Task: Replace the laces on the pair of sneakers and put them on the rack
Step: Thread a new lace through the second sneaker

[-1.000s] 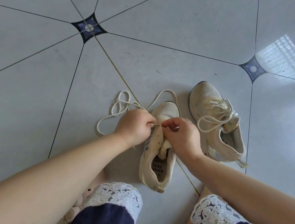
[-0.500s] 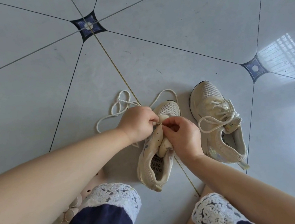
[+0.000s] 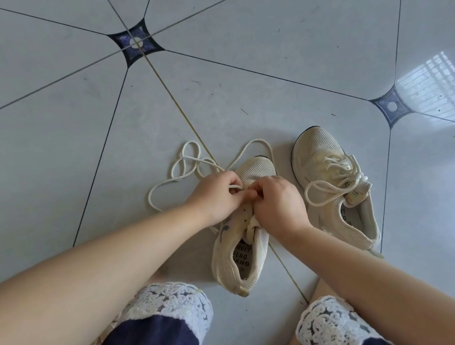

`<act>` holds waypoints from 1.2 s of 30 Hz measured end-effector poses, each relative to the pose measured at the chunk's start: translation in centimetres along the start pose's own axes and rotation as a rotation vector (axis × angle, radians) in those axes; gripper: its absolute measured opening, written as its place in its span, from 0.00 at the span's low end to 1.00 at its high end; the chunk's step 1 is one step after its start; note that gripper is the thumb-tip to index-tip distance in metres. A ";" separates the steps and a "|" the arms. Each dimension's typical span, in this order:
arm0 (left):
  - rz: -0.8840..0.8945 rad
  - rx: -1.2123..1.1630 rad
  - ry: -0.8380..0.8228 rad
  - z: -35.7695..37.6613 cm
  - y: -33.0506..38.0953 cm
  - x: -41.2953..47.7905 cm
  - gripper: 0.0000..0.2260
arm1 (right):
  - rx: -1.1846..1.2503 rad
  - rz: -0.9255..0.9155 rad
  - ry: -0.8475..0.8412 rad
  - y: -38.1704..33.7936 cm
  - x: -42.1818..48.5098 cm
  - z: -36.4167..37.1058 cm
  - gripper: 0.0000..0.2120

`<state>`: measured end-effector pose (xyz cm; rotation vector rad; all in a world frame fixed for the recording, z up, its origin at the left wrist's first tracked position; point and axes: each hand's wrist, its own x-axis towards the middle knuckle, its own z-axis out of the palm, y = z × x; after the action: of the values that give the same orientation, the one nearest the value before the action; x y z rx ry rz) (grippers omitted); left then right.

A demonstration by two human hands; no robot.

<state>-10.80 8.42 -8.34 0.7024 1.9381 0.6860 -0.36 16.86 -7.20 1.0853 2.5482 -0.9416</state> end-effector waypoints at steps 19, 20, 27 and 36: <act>0.078 0.127 -0.078 -0.7 -0.2 -0.2 0.14 | 0.060 -0.099 0.024 0.8 0.4 -0.6 0.04; 0.084 0.145 -0.064 -0.6 -0.2 -0.2 0.12 | 0.032 -0.121 0.012 0.8 0.4 -0.6 0.04; 0.049 0.072 0.009 -0.3 -0.8 -0.7 0.05 | -0.061 -0.227 -0.041 1.0 0.3 -1.6 0.06; 0.076 0.035 0.016 0.1 -1.0 -1.9 0.05 | -0.047 -0.254 -0.097 2.5 -0.9 -5.4 0.04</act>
<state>-10.12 6.42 -8.01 0.7978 1.9504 0.7068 2.34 21.10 -3.89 0.6957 2.6548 -0.9613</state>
